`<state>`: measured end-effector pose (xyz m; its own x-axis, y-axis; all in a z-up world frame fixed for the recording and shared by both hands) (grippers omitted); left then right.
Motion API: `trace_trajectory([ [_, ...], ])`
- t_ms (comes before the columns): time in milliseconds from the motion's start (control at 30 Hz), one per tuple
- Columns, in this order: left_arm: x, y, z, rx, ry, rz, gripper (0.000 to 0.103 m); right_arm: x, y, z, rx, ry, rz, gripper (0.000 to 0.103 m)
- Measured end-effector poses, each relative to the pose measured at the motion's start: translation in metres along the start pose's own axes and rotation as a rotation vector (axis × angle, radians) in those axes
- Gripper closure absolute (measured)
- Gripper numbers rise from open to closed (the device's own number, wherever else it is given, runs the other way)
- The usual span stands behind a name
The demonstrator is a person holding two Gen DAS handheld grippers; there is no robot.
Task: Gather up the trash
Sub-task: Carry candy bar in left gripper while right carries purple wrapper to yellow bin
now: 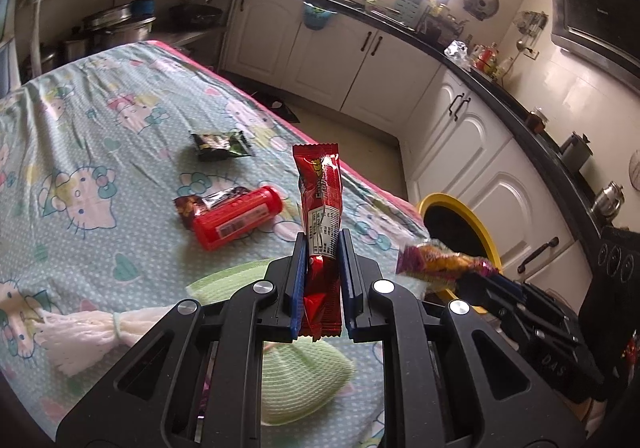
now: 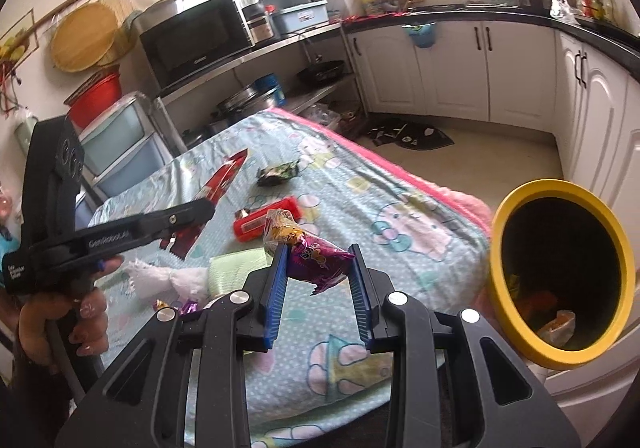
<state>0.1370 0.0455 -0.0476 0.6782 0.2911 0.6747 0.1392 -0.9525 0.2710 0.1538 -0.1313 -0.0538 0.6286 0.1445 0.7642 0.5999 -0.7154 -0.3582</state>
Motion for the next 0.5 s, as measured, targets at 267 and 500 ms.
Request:
trace_trajectory([
  [267,0.0,0.023,0.003,-0.024,0.004,0.037,0.093,0.008,0.025,-0.016,-0.049,0.039,0.028,0.074],
  [500,-0.001,0.044,0.011,-0.059,0.0,0.059,0.093,0.015,0.046,-0.03,-0.094,0.074,0.055,0.074],
])
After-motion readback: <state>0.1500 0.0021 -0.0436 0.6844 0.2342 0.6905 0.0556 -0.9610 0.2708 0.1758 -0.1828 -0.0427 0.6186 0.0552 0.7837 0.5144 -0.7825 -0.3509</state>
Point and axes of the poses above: each gripper's, at about its wrist camera, not at the fingertips, and z roughly the way its jaws point, y to its right, x to its top, the point moved 6 cm from there along z, roughly the way its jaws point, and after that the axes turned 5 degrees about x, right-handed, at the moved point
